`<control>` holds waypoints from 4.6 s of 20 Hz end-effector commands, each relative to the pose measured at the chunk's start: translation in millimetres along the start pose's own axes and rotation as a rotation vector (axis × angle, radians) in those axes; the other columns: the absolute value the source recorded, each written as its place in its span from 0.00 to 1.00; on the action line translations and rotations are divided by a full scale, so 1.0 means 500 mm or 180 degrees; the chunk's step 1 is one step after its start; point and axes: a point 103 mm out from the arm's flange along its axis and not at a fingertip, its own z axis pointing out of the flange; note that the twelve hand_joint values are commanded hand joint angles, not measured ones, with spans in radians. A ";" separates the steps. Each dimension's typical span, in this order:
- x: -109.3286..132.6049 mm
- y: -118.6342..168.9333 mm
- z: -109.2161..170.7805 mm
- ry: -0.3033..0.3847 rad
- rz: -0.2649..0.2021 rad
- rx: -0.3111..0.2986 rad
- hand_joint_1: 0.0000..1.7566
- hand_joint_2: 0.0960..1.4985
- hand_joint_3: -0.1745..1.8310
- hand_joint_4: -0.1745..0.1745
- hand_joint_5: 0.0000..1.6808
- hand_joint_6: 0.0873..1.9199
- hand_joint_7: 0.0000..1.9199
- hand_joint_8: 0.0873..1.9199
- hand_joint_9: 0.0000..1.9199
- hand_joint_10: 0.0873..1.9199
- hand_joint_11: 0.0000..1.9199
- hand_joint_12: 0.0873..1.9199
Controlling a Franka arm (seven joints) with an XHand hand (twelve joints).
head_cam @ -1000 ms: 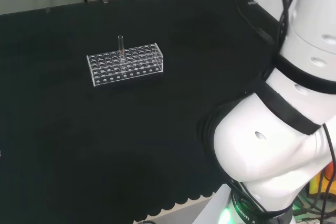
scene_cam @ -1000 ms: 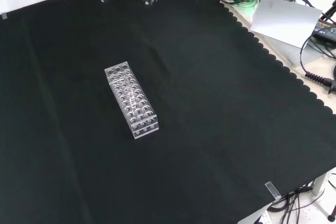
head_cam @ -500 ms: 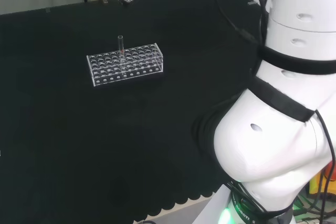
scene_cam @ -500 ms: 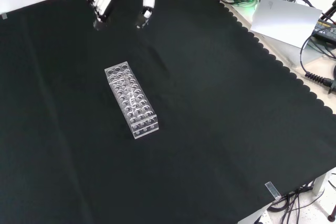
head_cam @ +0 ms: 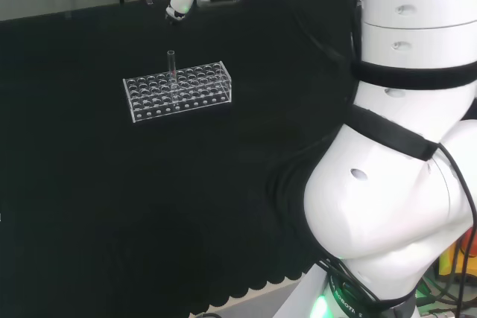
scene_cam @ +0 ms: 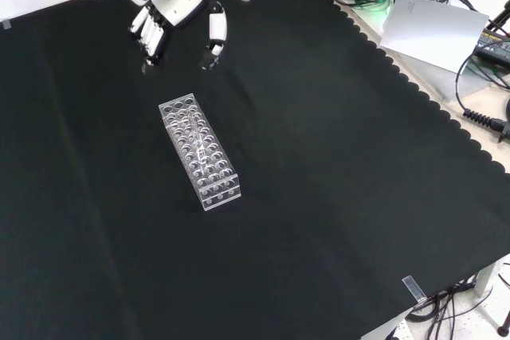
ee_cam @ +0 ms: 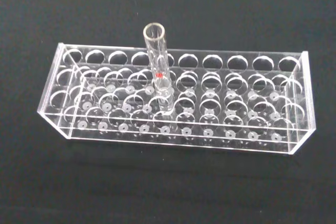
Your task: Pick up the test tube.
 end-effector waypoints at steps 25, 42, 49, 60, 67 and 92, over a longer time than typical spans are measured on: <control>0.049 0.096 0.147 -0.0105 0.0019 0.0443 0.53 0.41 0.40 0.11 0.25 0.18 0.32 0.43 0.26 0.42 0.11 0.79; 0.045 0.105 0.179 -0.0142 0.0022 0.0330 0.57 0.38 0.45 0.15 0.31 0.32 0.44 0.43 0.33 0.41 0.15 0.77; 0.057 0.117 0.180 -0.0122 0.0007 0.0294 0.59 0.37 0.46 0.15 0.34 0.35 0.47 0.43 0.37 0.39 0.18 0.76; 0.071 0.141 0.197 -0.0175 0.0084 0.0340 0.61 0.36 0.47 0.15 0.38 0.37 0.55 0.40 0.45 0.35 0.21 0.74; 0.080 0.160 0.209 0.0005 0.0170 0.0323 0.63 0.36 0.48 0.08 0.46 0.36 0.68 0.34 0.59 0.30 0.28 0.71; 0.061 0.151 0.158 0.0668 0.0510 -0.0091 0.75 0.38 0.46 0.00 0.73 0.36 0.67 0.37 0.79 0.35 0.58 0.50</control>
